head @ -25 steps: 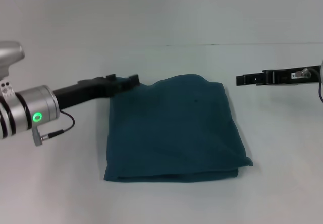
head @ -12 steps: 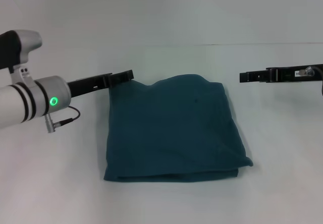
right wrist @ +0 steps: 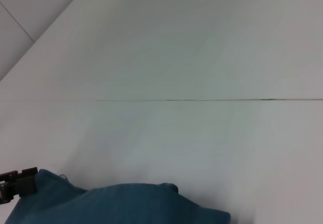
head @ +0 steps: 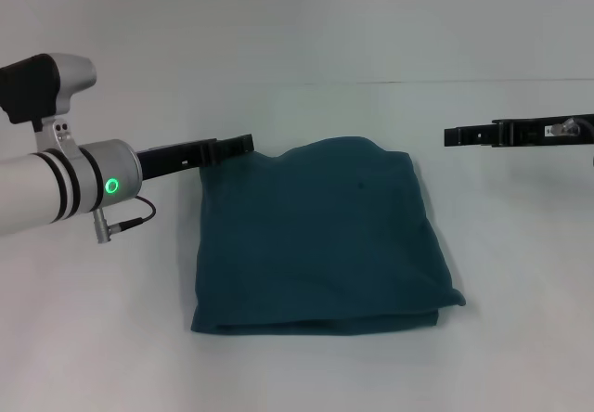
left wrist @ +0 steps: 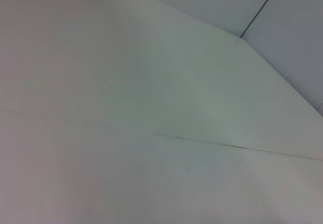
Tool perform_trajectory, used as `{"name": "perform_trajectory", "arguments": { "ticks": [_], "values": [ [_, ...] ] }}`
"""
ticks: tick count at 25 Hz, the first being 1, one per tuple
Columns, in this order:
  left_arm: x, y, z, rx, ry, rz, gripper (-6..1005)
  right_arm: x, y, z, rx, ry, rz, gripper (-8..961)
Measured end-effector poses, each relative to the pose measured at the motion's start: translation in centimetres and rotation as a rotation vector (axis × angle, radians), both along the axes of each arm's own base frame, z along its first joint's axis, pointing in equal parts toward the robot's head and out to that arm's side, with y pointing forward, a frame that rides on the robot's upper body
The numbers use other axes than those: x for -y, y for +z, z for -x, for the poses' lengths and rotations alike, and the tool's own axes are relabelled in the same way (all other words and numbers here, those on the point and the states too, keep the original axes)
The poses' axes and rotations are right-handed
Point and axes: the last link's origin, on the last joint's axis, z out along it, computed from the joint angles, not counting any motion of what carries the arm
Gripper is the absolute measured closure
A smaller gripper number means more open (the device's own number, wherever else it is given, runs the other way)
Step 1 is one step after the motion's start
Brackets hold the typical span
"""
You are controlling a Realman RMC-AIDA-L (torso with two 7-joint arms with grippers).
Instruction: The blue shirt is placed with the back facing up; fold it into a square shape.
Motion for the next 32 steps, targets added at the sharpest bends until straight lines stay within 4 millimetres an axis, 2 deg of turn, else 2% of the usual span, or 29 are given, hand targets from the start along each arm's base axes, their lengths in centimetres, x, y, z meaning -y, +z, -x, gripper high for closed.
{"name": "perform_trajectory", "arguments": {
  "ticks": [11, 21, 27, 32],
  "values": [
    [0.3, -0.6, -0.1, -0.037, -0.019, 0.030, 153, 0.0, 0.0, 0.0, 0.001, 0.000, -0.001, 178],
    [0.4, -0.9, -0.5, -0.042, -0.036, 0.042, 422, 0.1, -0.1, -0.1, -0.001, -0.003, 0.002, 179],
    [0.2, -0.9, -0.9, -0.027, -0.040, 0.032, 640, 0.1, -0.2, -0.3, 0.001, -0.007, -0.003, 179],
    [0.1, -1.2, -1.6, -0.003, -0.046, 0.029, 871, 0.1, -0.1, -0.4, 0.004, -0.007, -0.007, 178]
  ]
}}
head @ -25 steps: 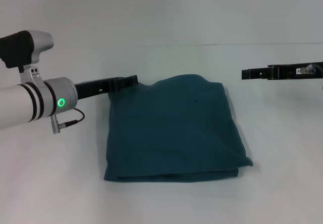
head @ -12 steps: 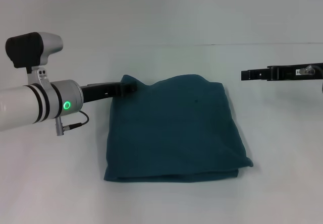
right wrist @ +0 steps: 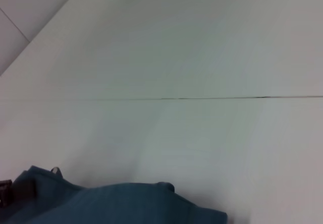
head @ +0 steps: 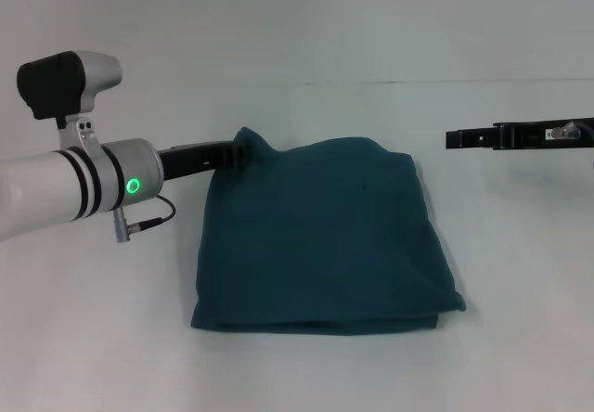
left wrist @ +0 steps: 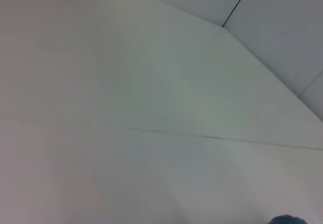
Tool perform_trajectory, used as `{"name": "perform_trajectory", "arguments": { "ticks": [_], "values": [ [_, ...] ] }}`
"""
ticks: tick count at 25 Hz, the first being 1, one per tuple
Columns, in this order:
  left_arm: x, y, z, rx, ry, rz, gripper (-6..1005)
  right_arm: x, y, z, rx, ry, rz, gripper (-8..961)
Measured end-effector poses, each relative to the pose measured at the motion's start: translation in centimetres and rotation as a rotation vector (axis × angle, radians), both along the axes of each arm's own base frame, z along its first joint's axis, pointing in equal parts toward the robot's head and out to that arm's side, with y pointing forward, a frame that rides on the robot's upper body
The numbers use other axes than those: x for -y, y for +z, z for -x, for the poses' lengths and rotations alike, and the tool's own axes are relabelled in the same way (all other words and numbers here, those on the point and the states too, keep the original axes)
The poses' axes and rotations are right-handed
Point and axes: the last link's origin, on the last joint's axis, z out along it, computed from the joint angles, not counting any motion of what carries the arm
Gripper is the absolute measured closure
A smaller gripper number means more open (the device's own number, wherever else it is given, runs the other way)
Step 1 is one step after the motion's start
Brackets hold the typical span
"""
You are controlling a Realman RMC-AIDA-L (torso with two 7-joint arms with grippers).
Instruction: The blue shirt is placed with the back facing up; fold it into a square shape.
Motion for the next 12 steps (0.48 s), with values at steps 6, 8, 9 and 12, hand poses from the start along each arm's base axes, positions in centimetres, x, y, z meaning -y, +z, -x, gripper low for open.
{"name": "perform_trajectory", "arguments": {
  "ticks": [6, 8, 9, 12],
  "values": [
    [-0.30, 0.06, -0.87, 0.065, 0.005, -0.019, 956, -0.04, 0.08, -0.17, 0.009, 0.004, -0.009, 178],
    [-0.40, 0.18, -1.02, 0.090, 0.012, -0.029, 956, -0.02, 0.09, -0.24, 0.010, 0.006, -0.011, 178],
    [-0.45, 0.27, -1.08, 0.108, 0.019, -0.037, 955, -0.02, 0.09, -0.26, 0.011, 0.007, -0.012, 178],
    [-0.46, 0.34, -0.99, 0.139, 0.039, -0.051, 954, 0.01, 0.07, -0.30, 0.011, 0.008, -0.012, 178]
  ]
}}
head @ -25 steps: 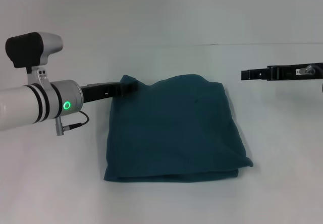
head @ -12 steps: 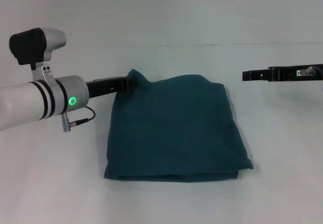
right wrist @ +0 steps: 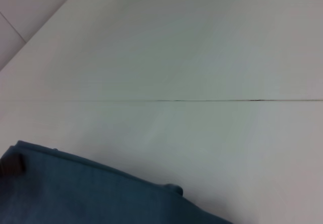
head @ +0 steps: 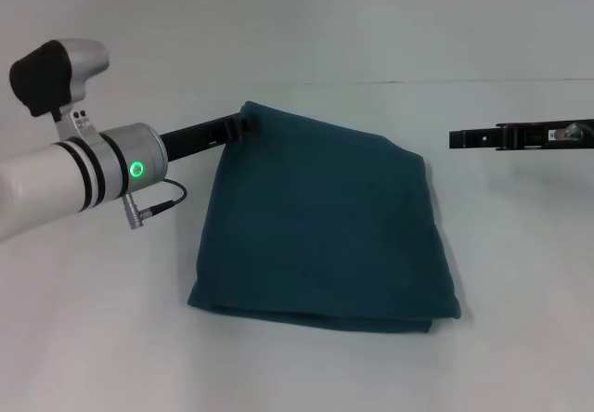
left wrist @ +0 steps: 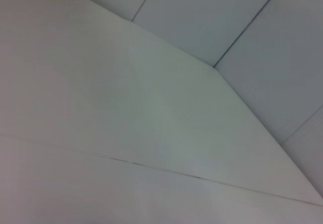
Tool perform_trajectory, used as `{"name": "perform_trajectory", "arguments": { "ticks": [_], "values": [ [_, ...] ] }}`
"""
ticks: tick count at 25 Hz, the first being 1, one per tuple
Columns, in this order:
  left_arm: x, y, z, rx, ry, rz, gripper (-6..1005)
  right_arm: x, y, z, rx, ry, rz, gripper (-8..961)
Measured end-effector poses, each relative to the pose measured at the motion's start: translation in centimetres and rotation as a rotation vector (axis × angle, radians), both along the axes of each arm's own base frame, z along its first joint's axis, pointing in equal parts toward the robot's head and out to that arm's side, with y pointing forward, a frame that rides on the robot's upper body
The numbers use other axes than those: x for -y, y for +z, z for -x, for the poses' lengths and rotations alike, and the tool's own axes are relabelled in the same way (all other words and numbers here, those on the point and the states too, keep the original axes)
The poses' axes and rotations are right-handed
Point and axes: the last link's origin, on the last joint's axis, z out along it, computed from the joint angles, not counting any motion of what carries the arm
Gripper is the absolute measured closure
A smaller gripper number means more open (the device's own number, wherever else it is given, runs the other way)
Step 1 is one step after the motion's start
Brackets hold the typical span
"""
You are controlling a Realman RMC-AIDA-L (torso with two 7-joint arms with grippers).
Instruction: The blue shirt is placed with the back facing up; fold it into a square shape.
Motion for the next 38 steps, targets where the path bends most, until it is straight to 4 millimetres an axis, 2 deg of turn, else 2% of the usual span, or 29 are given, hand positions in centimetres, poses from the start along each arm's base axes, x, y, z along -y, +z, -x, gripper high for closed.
{"name": "perform_trajectory", "arguments": {
  "ticks": [23, 29, 34, 38],
  "values": [
    [-0.8, 0.6, 1.2, -0.021, 0.089, -0.082, 928, -0.1, 0.0, 0.4, 0.006, 0.014, 0.014, 179],
    [-0.3, 1.2, 1.8, 0.000, 0.080, -0.082, 920, 0.0, -0.1, 0.4, 0.003, 0.013, 0.021, 179],
    [0.2, 3.5, 3.5, 0.054, 0.125, -0.160, 798, 0.1, -0.2, 0.5, -0.007, 0.016, 0.035, 179],
    [1.4, 5.4, 4.7, 0.100, 0.112, -0.195, 687, 0.3, 0.0, 0.7, -0.030, 0.025, 0.042, 178]
  ]
}}
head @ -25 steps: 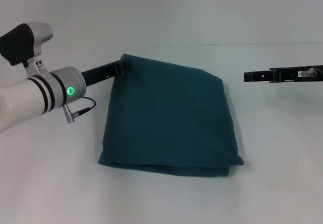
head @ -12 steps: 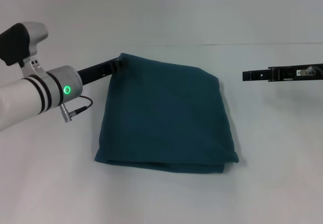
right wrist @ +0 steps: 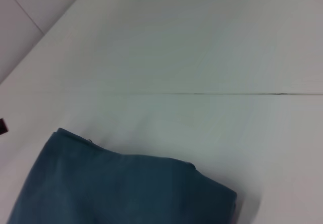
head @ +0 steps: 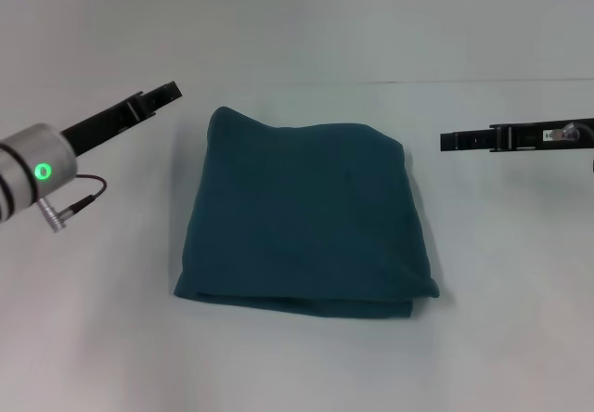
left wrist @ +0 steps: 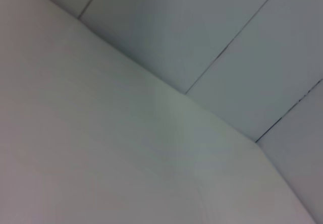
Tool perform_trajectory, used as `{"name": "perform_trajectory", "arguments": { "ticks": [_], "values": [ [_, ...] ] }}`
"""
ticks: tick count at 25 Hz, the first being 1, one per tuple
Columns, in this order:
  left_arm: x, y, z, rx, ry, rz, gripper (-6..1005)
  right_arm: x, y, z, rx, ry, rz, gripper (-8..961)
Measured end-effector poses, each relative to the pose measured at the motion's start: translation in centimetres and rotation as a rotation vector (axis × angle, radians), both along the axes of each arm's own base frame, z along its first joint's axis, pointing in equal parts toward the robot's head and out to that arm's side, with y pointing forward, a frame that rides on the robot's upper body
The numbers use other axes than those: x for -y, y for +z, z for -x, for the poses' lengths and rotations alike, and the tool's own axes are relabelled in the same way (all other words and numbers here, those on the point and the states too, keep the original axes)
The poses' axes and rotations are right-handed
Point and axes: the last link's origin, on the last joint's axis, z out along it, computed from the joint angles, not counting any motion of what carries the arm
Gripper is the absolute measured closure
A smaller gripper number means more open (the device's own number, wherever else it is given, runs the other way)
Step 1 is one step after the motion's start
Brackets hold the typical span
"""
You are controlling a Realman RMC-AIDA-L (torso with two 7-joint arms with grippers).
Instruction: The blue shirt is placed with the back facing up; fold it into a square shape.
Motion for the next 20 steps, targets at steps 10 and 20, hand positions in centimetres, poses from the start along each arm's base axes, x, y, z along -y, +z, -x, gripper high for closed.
{"name": "perform_trajectory", "arguments": {
  "ticks": [10, 20],
  "values": [
    [6.3, 1.7, -1.1, 0.047, -0.388, 0.081, 290, 3.8, 0.2, 0.2, -0.210, 0.210, 0.013, 179],
    [12.2, 1.5, 0.1, -0.092, -0.669, 0.061, 77, 8.9, -2.7, 0.2, -0.231, 0.529, 0.088, 163]
  ]
}}
